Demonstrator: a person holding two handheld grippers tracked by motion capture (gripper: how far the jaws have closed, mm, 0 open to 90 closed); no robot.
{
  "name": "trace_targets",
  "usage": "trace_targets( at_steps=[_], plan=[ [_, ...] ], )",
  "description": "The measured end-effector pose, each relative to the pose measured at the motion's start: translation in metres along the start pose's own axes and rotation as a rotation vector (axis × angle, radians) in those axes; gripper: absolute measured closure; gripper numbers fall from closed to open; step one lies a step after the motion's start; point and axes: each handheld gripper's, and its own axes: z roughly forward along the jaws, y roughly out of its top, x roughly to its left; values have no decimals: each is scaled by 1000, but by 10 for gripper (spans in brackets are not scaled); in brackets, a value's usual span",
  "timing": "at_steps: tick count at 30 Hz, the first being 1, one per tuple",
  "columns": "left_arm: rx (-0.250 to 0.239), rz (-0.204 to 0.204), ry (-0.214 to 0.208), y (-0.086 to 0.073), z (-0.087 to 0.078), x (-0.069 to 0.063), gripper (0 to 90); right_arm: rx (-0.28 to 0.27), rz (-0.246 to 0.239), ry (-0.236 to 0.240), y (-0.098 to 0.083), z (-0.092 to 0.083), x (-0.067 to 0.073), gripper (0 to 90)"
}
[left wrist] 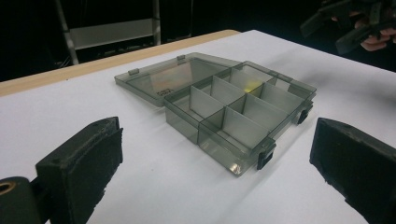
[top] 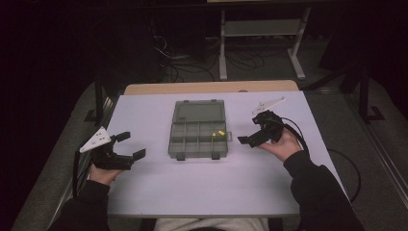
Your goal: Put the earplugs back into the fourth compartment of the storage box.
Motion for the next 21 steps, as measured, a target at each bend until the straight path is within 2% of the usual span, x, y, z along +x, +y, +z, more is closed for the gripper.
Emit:
trace_targets(
  at_steps=[4, 8, 11, 14, 16, 21],
  plan=[
    [0, 1, 0, 0, 0, 0, 22, -11, 10, -10, -12, -3, 5, 2],
    [0, 0, 1, 0, 0, 0, 22, -56, 22, -4, -22, -9, 8, 2],
    [1, 0, 2, 0, 0, 0, 22, -90, 34, 11, -30, -13, 11, 2],
    [0, 0, 3, 0, 0, 0, 22, -105, 43, 18, -39, -15, 15, 0],
    [0, -2, 2, 0, 0, 1, 22, -110, 57, 38, -44, -16, 17, 0],
    [-1, -1, 2, 0, 0, 0, 22, -131, 52, 26, -57, -23, 25, 0]
  ],
)
